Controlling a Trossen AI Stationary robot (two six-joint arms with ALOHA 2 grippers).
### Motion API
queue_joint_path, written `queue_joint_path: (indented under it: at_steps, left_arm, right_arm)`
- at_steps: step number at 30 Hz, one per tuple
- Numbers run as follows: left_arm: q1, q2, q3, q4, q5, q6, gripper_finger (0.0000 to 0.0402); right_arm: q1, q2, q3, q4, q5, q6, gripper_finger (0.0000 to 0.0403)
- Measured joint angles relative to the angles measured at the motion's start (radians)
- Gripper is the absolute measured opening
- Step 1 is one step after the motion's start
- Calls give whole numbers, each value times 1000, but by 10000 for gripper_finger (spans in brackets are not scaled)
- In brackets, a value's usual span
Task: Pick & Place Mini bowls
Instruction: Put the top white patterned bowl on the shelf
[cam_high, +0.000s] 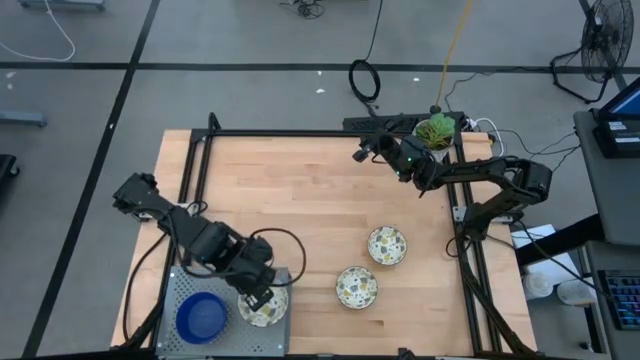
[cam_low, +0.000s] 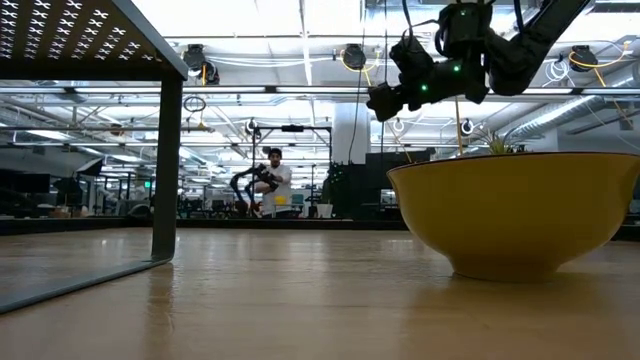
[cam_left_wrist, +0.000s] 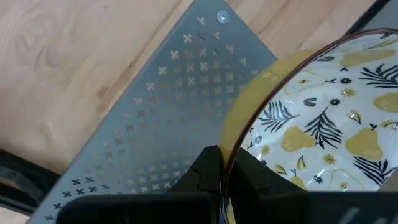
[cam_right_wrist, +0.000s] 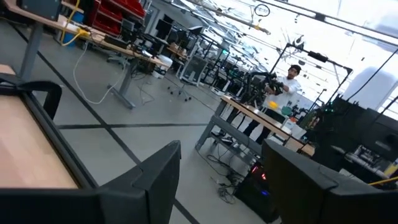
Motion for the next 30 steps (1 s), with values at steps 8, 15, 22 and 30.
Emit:
queue_joint_path:
  at_steps: [8,15,22,30]
  left_arm:
    - [-31,-1,0,-39,-66,-84,10]
    - [-33,-7,-24,-57,-53,-89,10]
    - [-47,-112,-98,-29,-92,-94,10]
    - [-48,-261,-351,210,-61,-139,10]
  right_arm:
    - [0,0,0,-2,0,2,210]
    - [0,0,0,-2,0,-6,210]
    - [0,-1,0,-2,0,-5,210]
    - [-5,-1,0,-29,0,-4,210]
